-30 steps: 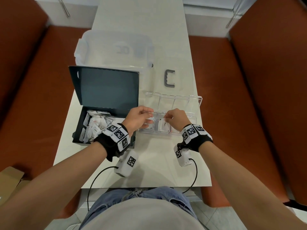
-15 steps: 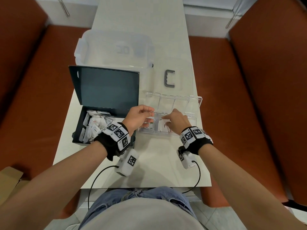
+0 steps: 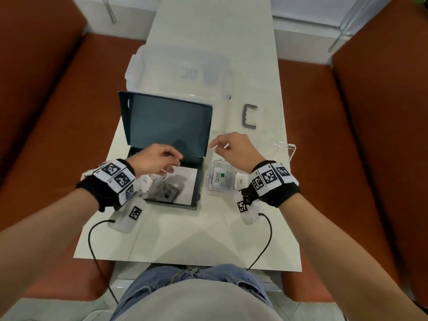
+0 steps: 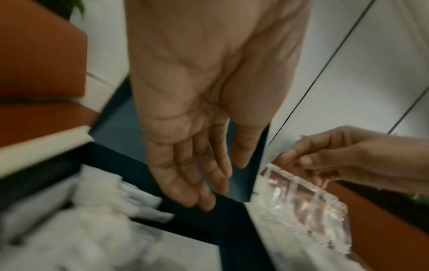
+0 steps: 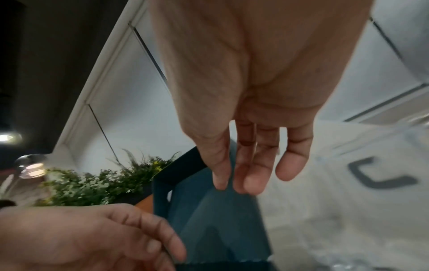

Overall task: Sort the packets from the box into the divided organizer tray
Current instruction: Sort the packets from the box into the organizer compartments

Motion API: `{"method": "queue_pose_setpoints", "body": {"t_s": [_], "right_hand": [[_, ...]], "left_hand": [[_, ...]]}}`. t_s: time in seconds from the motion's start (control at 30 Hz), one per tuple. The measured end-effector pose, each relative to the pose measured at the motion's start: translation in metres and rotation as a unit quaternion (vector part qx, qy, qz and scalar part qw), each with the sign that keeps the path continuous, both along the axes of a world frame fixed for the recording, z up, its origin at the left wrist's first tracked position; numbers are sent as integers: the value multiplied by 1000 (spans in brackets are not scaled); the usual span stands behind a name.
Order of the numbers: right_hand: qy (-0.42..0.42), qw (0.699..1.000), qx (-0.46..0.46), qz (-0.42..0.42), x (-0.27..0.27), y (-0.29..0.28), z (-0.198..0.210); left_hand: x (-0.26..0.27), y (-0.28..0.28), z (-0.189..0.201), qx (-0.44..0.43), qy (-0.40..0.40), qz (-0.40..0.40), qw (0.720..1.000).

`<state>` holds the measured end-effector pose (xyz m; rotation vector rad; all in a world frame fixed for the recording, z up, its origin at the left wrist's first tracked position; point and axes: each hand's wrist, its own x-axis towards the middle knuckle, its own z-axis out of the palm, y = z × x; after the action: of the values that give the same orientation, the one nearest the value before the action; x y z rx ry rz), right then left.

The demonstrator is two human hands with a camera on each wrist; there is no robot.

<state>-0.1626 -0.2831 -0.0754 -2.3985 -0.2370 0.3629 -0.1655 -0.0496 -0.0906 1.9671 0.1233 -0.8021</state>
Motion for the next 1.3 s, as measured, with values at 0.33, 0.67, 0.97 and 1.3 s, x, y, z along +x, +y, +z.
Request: {"method": "queue_pose_setpoints", "body": {"t_s": [0.33, 0.67, 0.97, 1.3], "right_hand": [[147, 976, -101, 126, 16, 118, -49], [207, 964, -160, 44, 18, 172, -94], [214, 968, -73, -111, 19, 182, -106], [220, 967, 28, -123, 16, 179, -96]], "left_hand": [[12, 64, -40, 312, -81, -156, 934], [4, 56, -59, 342, -41, -222, 912], [3, 54, -73, 349, -92, -246, 900], [7, 62, -90, 323, -241, -190, 895]]}}
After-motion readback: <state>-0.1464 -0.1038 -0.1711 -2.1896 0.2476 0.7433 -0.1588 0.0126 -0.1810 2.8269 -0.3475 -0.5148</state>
